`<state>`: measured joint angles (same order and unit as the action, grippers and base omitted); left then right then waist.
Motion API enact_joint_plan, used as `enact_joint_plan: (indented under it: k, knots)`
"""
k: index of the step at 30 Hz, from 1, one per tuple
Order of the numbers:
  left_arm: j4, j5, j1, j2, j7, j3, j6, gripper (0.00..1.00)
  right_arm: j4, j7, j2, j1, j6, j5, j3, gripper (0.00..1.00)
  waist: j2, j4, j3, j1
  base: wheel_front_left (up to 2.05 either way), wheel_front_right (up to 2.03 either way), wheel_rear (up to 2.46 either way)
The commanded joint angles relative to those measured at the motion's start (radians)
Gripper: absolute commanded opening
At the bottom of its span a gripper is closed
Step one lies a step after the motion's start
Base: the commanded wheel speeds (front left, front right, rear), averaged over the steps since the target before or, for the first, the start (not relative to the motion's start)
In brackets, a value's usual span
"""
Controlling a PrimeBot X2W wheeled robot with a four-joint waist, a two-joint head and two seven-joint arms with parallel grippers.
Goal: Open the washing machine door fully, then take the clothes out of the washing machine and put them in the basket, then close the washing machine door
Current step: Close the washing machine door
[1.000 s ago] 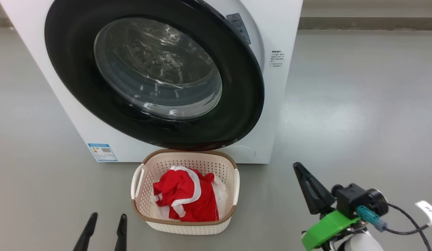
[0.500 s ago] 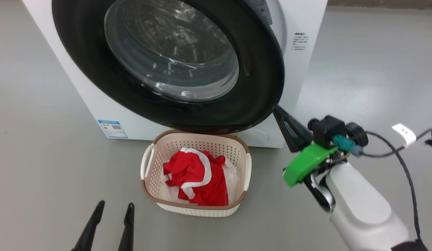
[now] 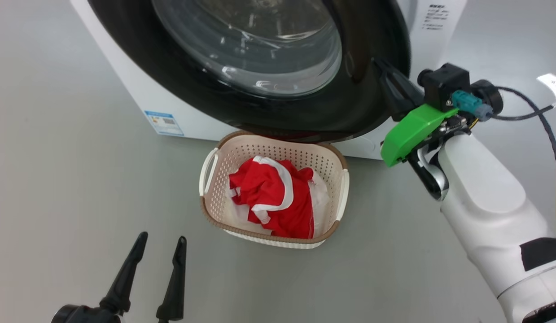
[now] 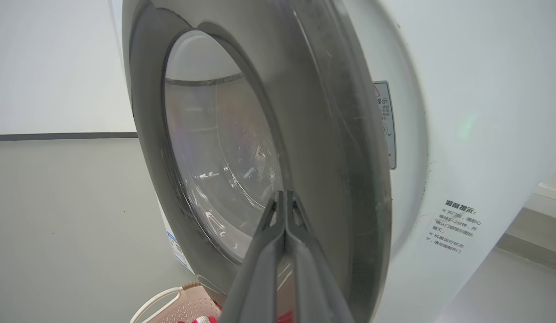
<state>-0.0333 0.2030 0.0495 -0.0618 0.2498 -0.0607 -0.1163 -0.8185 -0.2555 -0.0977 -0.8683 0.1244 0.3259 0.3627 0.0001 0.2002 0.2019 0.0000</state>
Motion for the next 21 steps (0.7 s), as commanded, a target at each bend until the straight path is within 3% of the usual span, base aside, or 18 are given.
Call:
enact_joint_plan:
  k: [1,21]
  knots:
    - [-0.025,-0.007,-0.032,-0.002,0.012,0.031,-0.007,1.00,0.016,-0.006,0.012,-0.020,0.006,0.017,0.003,0.00,-0.0001,0.032,0.033,0.0000,0.00,0.00,0.00]
    - [-0.014,0.001,-0.098,0.010,0.012,-0.001,-0.004,1.00,-0.058,-0.006,-0.031,-0.184,0.006,-0.070,-0.159,0.00,-0.0001,0.086,0.135,0.0000,0.00,0.00,0.00]
